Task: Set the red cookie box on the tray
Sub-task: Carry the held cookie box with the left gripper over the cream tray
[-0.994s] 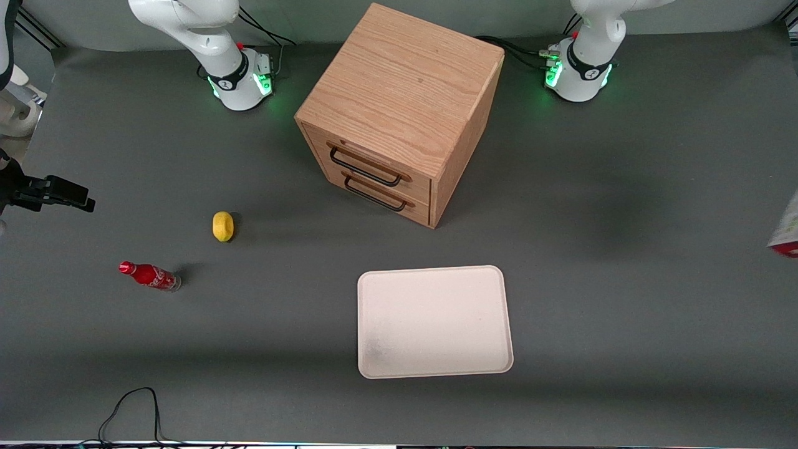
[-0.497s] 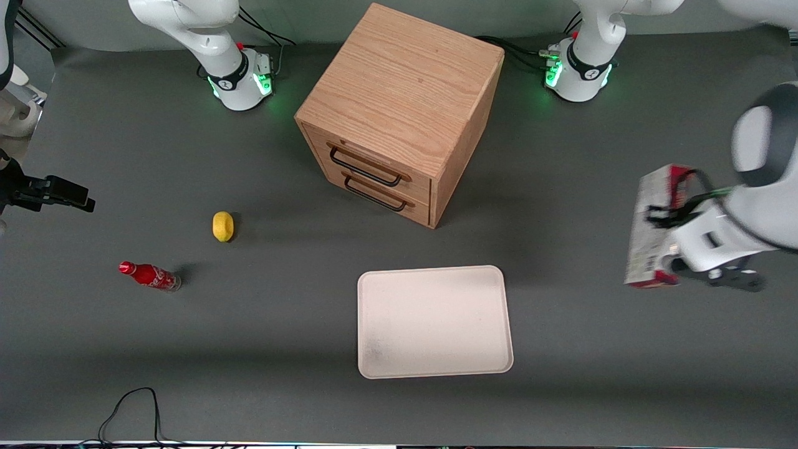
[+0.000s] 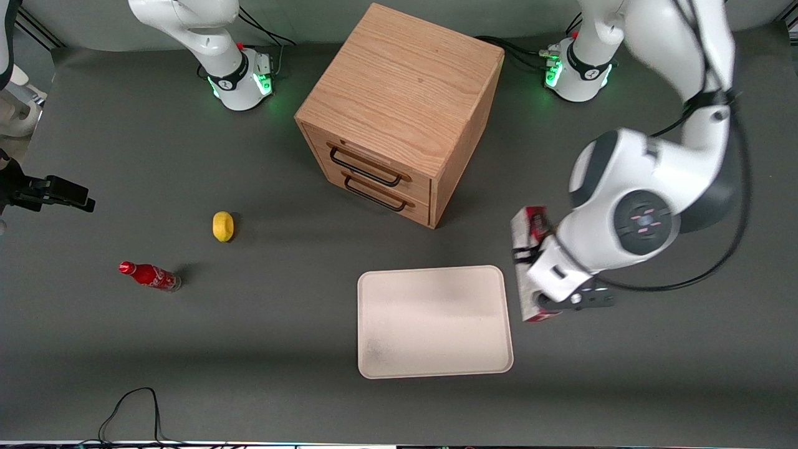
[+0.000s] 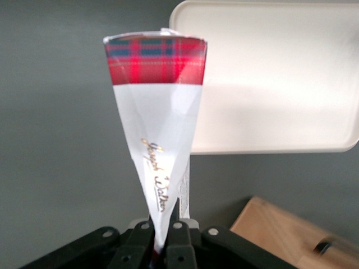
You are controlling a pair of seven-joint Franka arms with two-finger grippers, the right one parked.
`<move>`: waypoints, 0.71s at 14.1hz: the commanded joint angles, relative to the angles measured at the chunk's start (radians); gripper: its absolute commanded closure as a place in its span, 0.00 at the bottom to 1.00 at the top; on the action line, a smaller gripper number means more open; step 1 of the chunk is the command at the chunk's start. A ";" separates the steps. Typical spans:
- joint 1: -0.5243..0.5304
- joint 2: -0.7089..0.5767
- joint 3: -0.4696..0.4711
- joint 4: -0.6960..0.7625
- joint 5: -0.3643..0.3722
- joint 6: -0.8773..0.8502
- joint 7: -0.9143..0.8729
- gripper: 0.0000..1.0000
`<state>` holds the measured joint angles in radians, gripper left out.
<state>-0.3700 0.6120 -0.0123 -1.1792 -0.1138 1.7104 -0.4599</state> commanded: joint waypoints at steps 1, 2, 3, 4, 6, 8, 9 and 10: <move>0.003 0.107 -0.020 0.050 -0.017 0.093 -0.115 1.00; 0.002 0.127 -0.020 0.047 -0.017 0.119 -0.118 1.00; 0.002 0.149 -0.020 0.046 -0.017 0.139 -0.117 1.00; 0.003 0.167 -0.020 0.046 -0.014 0.156 -0.109 1.00; 0.003 0.210 -0.020 0.044 -0.007 0.201 -0.065 1.00; 0.003 0.241 -0.018 0.043 -0.006 0.270 -0.031 1.00; 0.003 0.256 -0.018 0.046 -0.003 0.281 -0.022 1.00; 0.003 0.267 -0.018 0.047 -0.003 0.305 -0.004 1.00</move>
<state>-0.3657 0.8511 -0.0321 -1.1690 -0.1161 1.9906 -0.5003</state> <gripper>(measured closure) 0.956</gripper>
